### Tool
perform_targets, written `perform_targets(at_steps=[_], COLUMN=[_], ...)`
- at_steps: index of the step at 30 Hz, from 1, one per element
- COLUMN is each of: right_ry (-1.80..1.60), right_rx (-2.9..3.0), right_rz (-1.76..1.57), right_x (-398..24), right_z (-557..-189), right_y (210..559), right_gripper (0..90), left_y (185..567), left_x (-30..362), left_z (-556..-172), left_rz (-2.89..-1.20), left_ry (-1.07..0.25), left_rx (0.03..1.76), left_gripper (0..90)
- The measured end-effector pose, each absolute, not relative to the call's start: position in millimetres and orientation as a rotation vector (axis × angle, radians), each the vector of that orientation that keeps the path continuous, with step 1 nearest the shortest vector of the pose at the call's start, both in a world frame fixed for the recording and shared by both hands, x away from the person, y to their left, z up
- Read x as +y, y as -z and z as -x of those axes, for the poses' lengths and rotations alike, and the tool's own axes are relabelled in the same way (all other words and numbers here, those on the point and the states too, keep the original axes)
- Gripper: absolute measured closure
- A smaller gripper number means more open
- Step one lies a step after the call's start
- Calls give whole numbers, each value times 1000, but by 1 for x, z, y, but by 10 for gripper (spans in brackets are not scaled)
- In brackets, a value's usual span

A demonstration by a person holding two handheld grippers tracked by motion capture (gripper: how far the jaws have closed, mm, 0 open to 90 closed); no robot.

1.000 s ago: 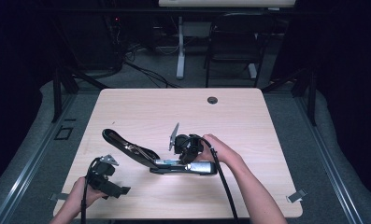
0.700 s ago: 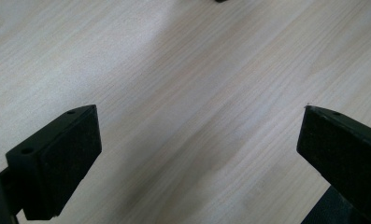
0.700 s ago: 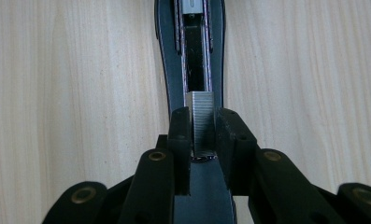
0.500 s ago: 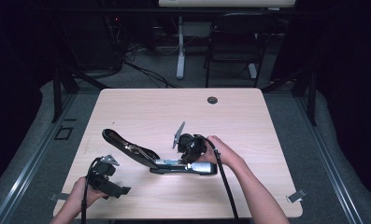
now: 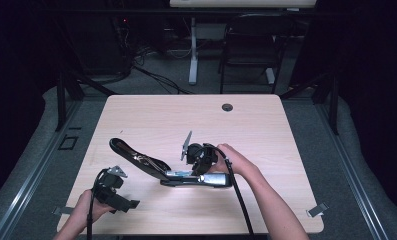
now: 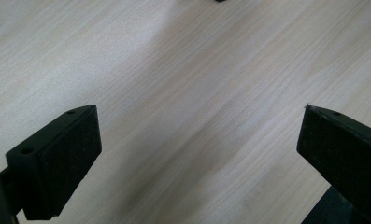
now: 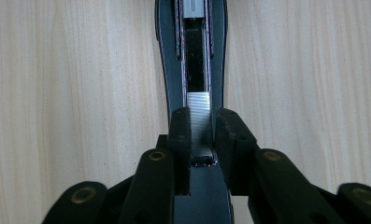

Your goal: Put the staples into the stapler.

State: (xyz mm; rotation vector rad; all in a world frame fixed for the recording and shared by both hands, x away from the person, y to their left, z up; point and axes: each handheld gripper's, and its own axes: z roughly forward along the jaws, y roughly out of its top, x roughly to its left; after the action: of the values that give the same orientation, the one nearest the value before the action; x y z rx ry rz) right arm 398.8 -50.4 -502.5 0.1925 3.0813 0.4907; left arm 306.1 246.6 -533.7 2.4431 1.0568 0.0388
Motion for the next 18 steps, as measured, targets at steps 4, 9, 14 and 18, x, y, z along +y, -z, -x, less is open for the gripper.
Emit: perform_targets(at_steps=[4,9,14,18], right_ry=[-501,-544,-599,-606], right_rx=[3092,3079,3048,3040], right_rz=[-195,-222,-263,-261], right_x=[-52,-55,-56,-52], right_z=[-400,-402,-403,-402], right_y=[503,501,500,500], right_gripper=[737,738,738,710], left_y=[533,532,532,531], left_x=[246,247,246,247], left_z=[-306,-306,-306,-306], left_rz=[-2441,-2431,-2422,-2416], left_ry=[-37,-49,-53,-62], left_rx=[1056,1059,1067,1066], left_gripper=[1,1,1,1])
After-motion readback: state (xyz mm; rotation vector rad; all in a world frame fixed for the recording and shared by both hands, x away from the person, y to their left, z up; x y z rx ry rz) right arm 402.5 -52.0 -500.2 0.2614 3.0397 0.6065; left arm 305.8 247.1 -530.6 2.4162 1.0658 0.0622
